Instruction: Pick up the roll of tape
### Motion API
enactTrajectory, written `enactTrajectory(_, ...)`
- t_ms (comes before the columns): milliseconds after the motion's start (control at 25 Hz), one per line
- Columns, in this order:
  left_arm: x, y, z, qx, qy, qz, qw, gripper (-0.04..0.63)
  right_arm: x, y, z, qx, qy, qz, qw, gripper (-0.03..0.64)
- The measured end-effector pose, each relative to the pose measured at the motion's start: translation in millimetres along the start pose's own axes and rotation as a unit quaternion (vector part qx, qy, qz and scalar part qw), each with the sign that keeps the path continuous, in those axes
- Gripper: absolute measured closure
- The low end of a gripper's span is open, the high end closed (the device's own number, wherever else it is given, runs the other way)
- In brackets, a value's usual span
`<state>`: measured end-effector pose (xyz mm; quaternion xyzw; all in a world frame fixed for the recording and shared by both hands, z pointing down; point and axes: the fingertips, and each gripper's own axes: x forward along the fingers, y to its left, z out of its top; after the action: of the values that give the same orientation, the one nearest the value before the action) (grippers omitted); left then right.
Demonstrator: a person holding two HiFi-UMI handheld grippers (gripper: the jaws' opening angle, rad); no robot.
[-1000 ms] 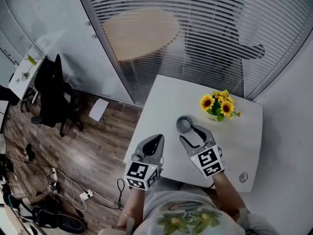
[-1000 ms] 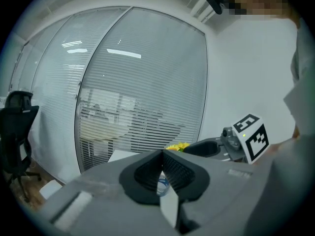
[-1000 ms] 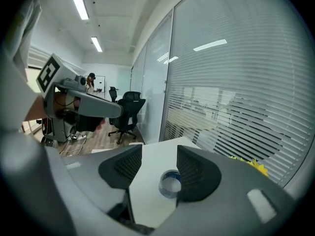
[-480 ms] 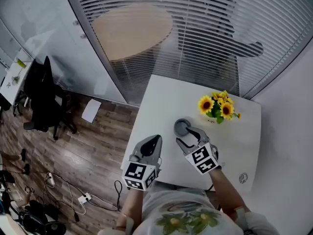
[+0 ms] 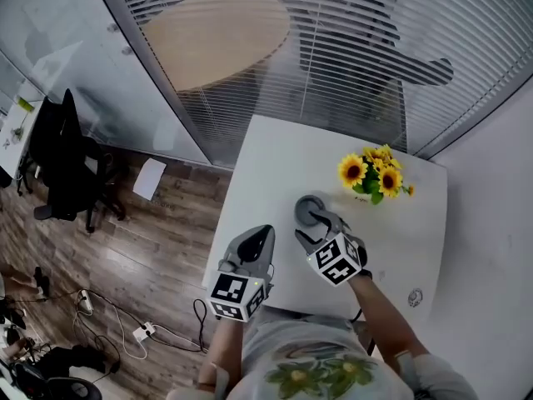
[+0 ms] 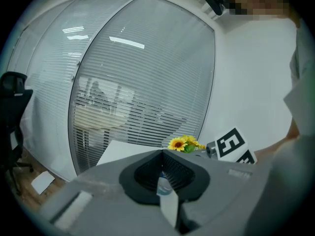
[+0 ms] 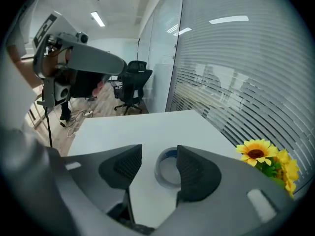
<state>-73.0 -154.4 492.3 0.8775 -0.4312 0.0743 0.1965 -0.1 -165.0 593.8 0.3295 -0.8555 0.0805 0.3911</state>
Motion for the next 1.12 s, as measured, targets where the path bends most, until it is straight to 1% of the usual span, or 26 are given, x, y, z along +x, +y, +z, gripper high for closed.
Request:
enactTrajectory(320,7.1,6.1,-9.1,-0.011,0.01,-0.003,0.9999,0.591,26.2,0.2,-22.1,-0.011,0.049,0.014,0.999,0.407)
enactTrajectory(400,8.4,6.7,-12.2,-0.013,0.013,-0.005,0.9998,0.591,31.7,0.7,-27.3,-0.014,0.06,0.017,0.998,0.422)
enactTrajectory(600,7.2,10.0,-18.4,-0.017,0.018,-0.003,0.9997,0.591,45.9,4.6,-40.2,-0.025,0.087,0.025,0.996,0.422)
enactTrajectory(920,-1.6,18.3,-23.3,-0.023,0.021,0.006,0.9995,0.591,59.4,5.6,-54.0,-0.043,0.122,0.022,0.991,0.433)
enactTrajectory(1120,-1.4,19.5,-26.5,-0.025,0.024,0.01,0.9994,0.589,65.6,5.1,-64.5,-0.068,0.144,0.021,0.987,0.433)
